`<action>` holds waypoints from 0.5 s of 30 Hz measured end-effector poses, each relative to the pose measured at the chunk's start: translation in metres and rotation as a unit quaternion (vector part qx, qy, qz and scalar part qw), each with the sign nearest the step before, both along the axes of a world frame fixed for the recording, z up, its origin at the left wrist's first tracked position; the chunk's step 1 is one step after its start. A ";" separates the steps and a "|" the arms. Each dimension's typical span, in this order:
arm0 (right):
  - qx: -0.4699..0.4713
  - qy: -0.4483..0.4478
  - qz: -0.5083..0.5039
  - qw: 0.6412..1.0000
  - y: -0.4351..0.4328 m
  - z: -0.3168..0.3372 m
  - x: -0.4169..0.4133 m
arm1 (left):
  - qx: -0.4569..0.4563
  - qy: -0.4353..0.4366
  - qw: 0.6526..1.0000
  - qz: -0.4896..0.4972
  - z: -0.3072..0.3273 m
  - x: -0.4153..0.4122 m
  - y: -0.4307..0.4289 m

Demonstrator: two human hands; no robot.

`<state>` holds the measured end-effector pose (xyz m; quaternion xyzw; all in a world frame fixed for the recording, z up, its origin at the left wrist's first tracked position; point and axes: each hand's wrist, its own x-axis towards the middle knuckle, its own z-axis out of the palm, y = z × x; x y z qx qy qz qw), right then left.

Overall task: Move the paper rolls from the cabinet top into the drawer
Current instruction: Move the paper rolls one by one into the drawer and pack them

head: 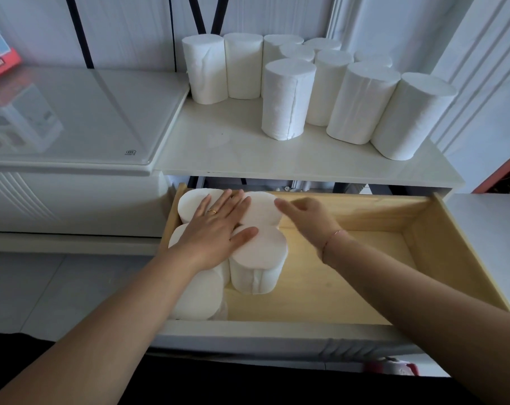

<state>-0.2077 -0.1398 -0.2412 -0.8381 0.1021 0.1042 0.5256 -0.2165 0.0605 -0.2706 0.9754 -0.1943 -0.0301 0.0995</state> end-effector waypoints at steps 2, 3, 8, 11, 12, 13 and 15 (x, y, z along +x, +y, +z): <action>-0.015 -0.132 -0.049 0.990 -0.004 0.013 0.015 | -0.012 -0.010 1.000 0.008 0.000 0.001 0.001; -0.010 -0.175 -0.064 0.982 -0.006 0.019 0.024 | -0.015 -0.015 1.000 0.009 0.001 0.002 0.001; -0.006 -0.245 -0.075 0.967 0.000 0.037 0.083 | 0.006 -0.016 1.000 0.004 0.000 0.008 -0.002; -0.003 -0.228 -0.076 0.971 0.005 0.042 0.119 | 0.008 -0.014 1.000 0.001 -0.001 0.009 -0.005; -0.003 -0.225 -0.078 0.971 0.008 0.044 0.129 | 0.010 -0.016 1.000 0.000 -0.002 0.008 -0.005; -0.005 -0.227 -0.080 0.971 0.011 0.045 0.138 | 0.011 -0.019 1.000 0.000 -0.002 0.008 -0.005; -0.009 -0.234 -0.084 0.968 0.018 0.047 0.154 | 0.012 -0.022 1.000 -0.001 -0.002 0.007 -0.005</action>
